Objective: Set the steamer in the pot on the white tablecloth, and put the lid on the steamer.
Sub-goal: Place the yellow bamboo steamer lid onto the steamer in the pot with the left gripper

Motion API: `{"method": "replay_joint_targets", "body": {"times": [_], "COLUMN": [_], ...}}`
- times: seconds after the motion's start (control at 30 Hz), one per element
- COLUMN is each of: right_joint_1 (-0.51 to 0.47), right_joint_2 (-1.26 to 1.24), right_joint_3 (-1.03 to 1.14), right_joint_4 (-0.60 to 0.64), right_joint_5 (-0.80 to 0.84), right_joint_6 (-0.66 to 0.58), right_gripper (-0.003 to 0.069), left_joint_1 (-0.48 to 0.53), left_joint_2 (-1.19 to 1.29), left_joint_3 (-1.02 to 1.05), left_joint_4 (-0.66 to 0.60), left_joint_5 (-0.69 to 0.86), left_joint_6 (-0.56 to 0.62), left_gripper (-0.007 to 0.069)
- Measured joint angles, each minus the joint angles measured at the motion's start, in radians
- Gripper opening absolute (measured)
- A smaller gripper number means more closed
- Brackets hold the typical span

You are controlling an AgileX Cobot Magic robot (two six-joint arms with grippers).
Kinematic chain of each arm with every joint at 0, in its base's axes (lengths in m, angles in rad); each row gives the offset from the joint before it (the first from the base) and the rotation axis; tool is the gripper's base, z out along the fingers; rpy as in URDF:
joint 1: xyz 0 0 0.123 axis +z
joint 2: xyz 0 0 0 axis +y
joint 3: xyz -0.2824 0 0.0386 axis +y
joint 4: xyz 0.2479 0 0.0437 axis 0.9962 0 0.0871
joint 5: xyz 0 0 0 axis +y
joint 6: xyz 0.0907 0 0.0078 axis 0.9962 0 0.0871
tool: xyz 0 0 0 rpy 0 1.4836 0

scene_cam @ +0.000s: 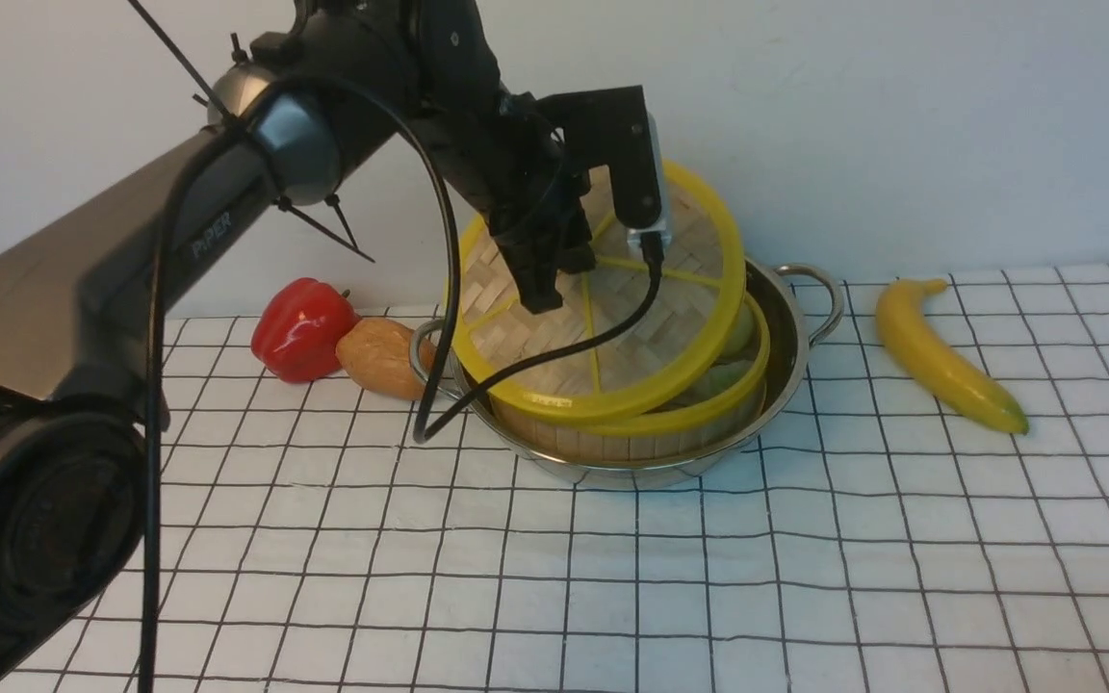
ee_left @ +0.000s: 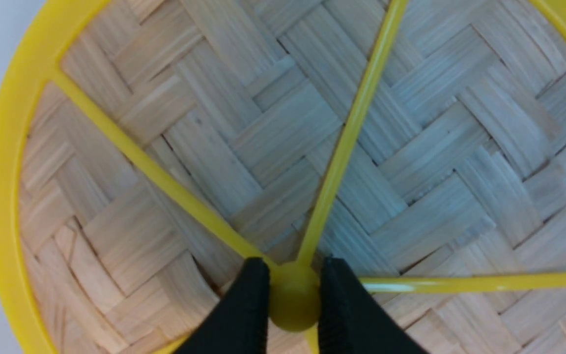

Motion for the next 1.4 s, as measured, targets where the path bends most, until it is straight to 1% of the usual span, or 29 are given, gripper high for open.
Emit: {"method": "replay_joint_targets", "body": {"times": [0.2, 0.47, 0.73, 1.27, 1.4], "right_joint_1": [0.0, 0.0, 0.0, 0.0, 0.0], "right_joint_2": [0.0, 0.0, 0.0, 0.0, 0.0], "right_joint_3": [0.0, 0.0, 0.0, 0.0, 0.0], "right_joint_4": [0.0, 0.0, 0.0, 0.0, 0.0], "right_joint_5": [0.0, 0.0, 0.0, 0.0, 0.0], "right_joint_6": [0.0, 0.0, 0.0, 0.0, 0.0], "right_gripper": [0.024, 0.024, 0.024, 0.024, 0.024], "left_joint_1": [-0.001, -0.001, -0.001, -0.003, -0.003], "left_joint_2": [0.0, 0.0, 0.0, 0.065, 0.065], "left_joint_3": [0.0, 0.0, 0.0, 0.0, 0.0], "left_joint_4": [0.0, -0.056, -0.078, -0.083, -0.087], "left_joint_5": [-0.001, -0.002, -0.02, -0.045, -0.049], "left_joint_6": [0.008, 0.121, 0.176, 0.178, 0.203], "left_gripper": [0.0116, 0.0116, 0.0116, 0.0116, 0.0116]}}
